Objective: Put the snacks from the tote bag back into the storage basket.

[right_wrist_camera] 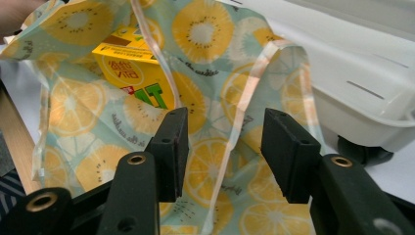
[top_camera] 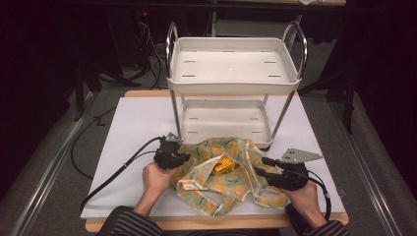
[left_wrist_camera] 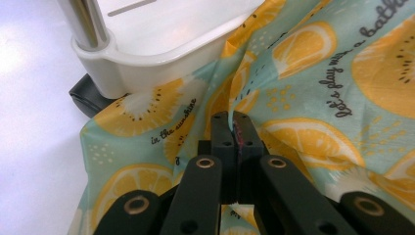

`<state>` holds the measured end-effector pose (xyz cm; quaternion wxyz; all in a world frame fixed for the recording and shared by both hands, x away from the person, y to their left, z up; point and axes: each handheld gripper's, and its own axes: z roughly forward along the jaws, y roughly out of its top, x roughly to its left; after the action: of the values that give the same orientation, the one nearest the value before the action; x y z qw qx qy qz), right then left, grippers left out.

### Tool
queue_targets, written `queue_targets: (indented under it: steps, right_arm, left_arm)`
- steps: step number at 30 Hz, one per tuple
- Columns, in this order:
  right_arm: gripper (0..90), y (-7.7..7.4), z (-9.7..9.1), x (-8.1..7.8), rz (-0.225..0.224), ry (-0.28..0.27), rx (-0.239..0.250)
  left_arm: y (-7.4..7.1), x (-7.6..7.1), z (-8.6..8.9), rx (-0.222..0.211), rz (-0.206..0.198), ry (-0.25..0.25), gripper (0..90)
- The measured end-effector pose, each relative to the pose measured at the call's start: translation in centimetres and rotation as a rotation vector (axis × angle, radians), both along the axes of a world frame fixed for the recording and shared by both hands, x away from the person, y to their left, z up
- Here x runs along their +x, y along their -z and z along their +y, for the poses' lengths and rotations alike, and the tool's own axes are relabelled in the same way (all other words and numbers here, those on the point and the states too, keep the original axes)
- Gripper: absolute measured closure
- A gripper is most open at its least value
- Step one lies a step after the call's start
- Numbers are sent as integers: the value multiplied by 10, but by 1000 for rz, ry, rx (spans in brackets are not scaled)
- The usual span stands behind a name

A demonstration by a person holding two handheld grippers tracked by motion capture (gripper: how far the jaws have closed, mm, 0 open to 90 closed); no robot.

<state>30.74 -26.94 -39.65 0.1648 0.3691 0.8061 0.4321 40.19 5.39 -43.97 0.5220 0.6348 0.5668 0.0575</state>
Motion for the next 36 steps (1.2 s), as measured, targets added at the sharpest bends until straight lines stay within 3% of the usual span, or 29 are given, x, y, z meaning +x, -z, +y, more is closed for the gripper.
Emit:
queue_targets:
  steps: [8, 13, 16, 19, 22, 25, 31, 36]
  right_arm:
    - [549, 2, 16, 0, 16, -53, -9]
    - [554, 9, 29, 2, 26, -77, -62]
    - [583, 14, 33, 4, 48, -79, -69]
    - [643, 18, 35, 7, 54, -82, -106]
    - [743, 19, 34, 8, 69, -90, -109]
    - [857, 15, 33, 7, 56, -104, -94]
    - [900, 10, 30, 9, 32, -82, -55]
    - [900, 7, 30, 13, 30, -69, -61]
  left_arm:
    - [1, 1, 0, 9, -2, -8, 899]
    - [2, 2, 0, 12, -5, 2, 898]
    - [2, 2, 0, 9, -3, 4, 897]
    - [4, 2, -2, 14, 0, 10, 896]
    - [0, -3, -2, 4, -14, 11, 892]
    - [-2, -5, 0, 9, -23, 14, 878]
    - [-14, -15, 4, -14, -46, 31, 784]
    - [-24, -26, 11, -8, -71, 28, 612]
